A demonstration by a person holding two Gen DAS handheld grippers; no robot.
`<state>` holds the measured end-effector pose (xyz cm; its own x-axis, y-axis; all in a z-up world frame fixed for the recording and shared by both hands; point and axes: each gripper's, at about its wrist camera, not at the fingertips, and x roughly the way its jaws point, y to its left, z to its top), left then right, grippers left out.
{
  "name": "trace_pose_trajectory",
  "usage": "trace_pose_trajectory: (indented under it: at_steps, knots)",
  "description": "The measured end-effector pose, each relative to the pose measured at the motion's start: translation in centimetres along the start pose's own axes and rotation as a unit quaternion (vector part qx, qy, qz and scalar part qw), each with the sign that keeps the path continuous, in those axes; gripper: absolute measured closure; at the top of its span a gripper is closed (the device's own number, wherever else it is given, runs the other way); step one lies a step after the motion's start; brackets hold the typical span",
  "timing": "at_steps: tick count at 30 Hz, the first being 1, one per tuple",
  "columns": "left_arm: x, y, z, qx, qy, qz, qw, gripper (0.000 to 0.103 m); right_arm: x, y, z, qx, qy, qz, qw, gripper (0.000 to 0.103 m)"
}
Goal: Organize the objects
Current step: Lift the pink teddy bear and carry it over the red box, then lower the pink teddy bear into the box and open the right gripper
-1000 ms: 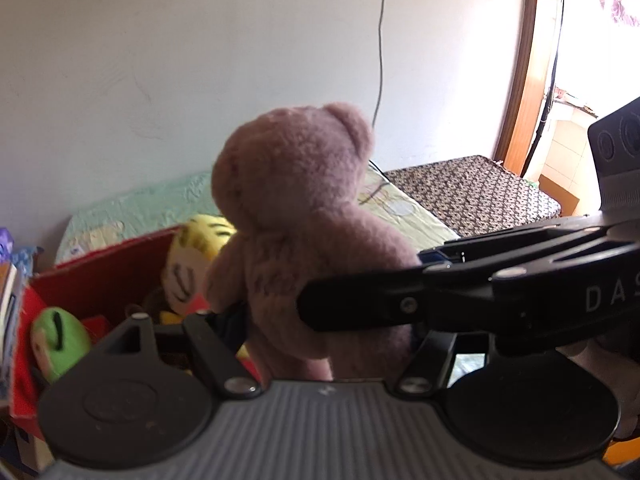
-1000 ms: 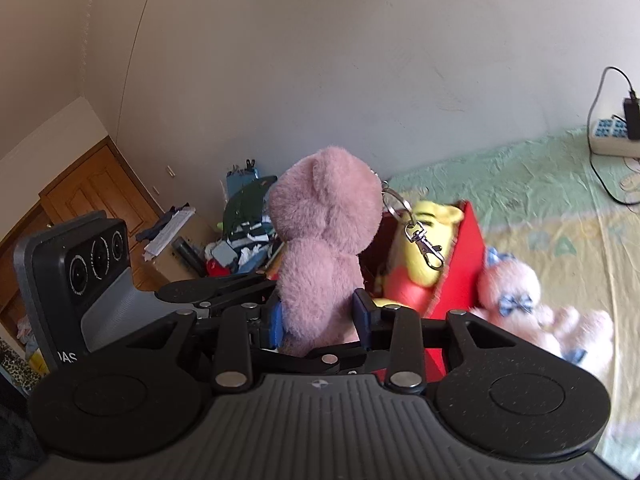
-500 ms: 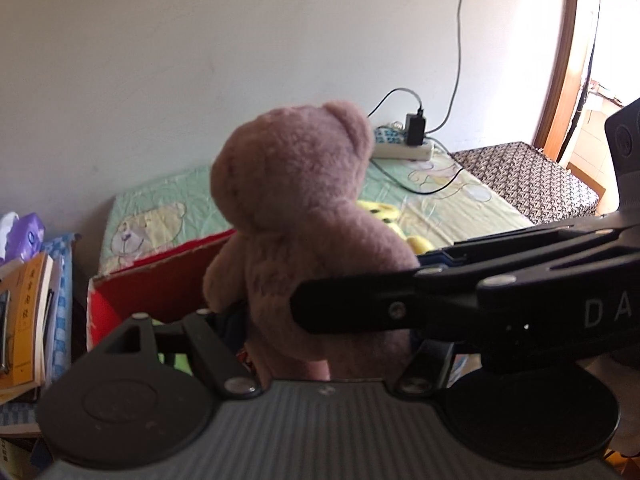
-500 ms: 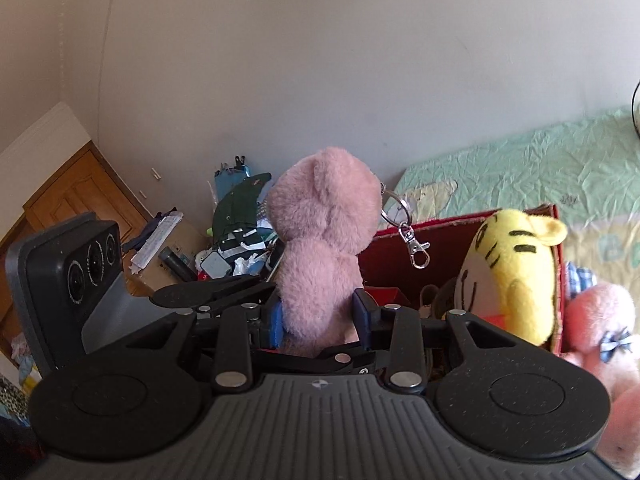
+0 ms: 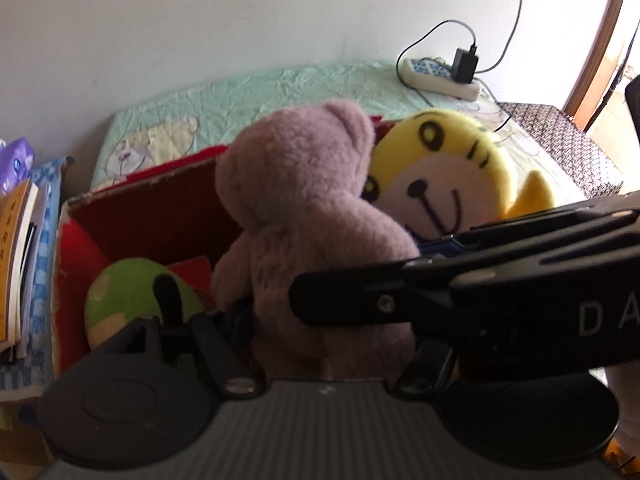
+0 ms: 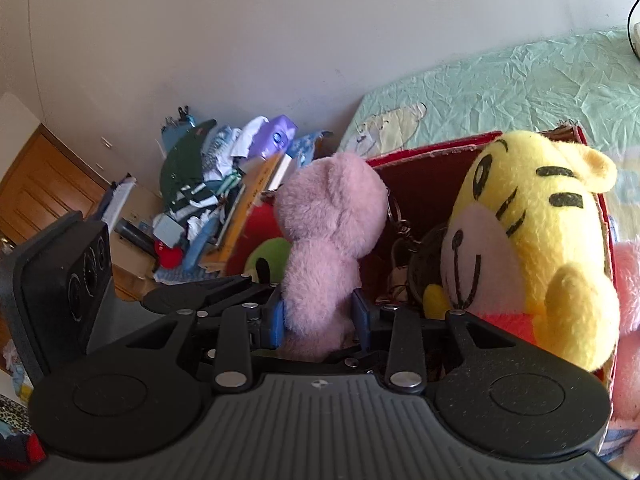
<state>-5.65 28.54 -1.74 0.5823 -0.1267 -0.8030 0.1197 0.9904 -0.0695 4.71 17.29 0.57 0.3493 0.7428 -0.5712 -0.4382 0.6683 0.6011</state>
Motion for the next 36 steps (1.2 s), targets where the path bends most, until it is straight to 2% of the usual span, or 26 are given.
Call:
trace_pose_trajectory:
  at_steps: [6,16,19,24,27,32,34,36]
  knots:
    - [1.9,-0.5,-0.2,0.022,0.023,0.026,0.9991,0.034,1.1,-0.6,-0.1,-0.007,0.008,-0.041,0.999,0.069]
    - [2.9,-0.5,-0.2,0.019,0.035,0.011,0.9992,0.033,1.0,-1.4,-0.5,-0.013,-0.005,-0.077,0.997,0.077]
    - [2.2,0.1,-0.5,0.021,0.028,0.001,0.9994,0.033,1.0,-1.1,-0.4,-0.019,-0.014,-0.087,0.996,0.081]
    - [1.0,1.3,-0.7,0.027,0.021,-0.011,0.9993,0.03,0.6,-0.5,0.3,-0.044,-0.024,-0.11,0.993,0.083]
    - [0.4,1.9,-1.0,0.032,0.012,-0.014,0.9993,0.023,0.5,-0.5,0.6,-0.062,-0.029,-0.123,0.99,0.083]
    - [-0.3,3.0,-1.3,0.014,0.014,-0.066,0.9976,0.022,1.7,-0.5,0.3,-0.083,-0.018,-0.144,0.986,0.082]
    - [-0.6,2.9,-1.5,0.015,0.012,-0.075,0.997,0.023,1.6,-0.2,0.3,-0.089,-0.022,-0.145,0.985,0.083]
    - [-0.6,2.7,-1.6,0.016,0.012,-0.077,0.9969,0.023,1.1,0.7,0.4,-0.116,-0.041,-0.16,0.979,0.083]
